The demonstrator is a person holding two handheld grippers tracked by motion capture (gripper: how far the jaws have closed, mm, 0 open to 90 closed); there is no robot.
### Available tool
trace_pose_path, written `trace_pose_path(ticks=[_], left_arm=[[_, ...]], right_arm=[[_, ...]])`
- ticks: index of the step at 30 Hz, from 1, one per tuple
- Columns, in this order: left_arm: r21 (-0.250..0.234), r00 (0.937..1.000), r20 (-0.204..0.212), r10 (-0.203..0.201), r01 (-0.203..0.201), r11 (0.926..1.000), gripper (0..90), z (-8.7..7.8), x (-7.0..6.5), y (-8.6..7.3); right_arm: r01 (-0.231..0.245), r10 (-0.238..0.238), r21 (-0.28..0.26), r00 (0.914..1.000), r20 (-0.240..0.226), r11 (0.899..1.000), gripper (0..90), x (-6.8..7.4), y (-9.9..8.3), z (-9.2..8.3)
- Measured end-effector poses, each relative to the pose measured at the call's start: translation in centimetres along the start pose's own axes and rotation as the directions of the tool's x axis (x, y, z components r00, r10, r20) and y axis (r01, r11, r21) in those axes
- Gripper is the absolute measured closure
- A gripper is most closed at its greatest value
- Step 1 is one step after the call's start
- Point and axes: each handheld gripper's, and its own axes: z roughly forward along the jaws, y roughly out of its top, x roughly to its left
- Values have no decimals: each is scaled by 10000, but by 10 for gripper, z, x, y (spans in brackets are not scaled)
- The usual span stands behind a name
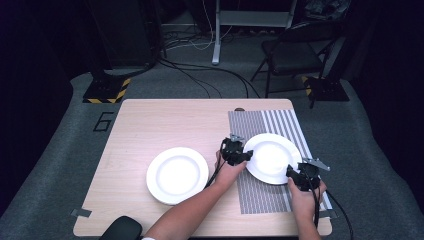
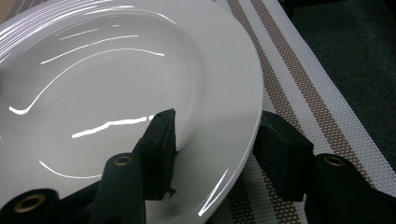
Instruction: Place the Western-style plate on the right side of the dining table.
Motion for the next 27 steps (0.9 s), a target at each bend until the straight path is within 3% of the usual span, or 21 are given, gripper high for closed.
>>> trace_pose_path(ticks=[5, 10, 13, 16, 19, 27], left_arm=[[5, 9998, -87, 163, -163, 9999, 572, 0, -2, 0], [55, 9956, -469, 812, -810, 9967, 544, 1, -7, -1], [81, 9938, -579, 948, -945, 9955, 540, 1, -8, -2], [63, 9919, -700, 1056, -1054, 9944, 527, 1, -10, -3], [101, 9918, -717, 1055, -1051, 9944, 520, 1, -10, -3], [-145, 9889, -945, 1147, -1166, 9931, 476, -9, -6, 2]], right_arm=[[56, -55, -128, 10000, 12, 9999, 483, 0, -1, 0], [93, -90, -166, 9998, 199, 9998, 478, 2, -3, -1], [66, -61, -213, 9997, 216, 9998, 475, 3, -4, -1], [268, -252, -396, 9988, 411, 9989, 469, 4, -5, -2], [819, -776, -551, 9941, 760, 9951, 483, 9, -6, -6], [498, -486, -587, 9986, 226, 9970, 484, 3, -5, -15]])
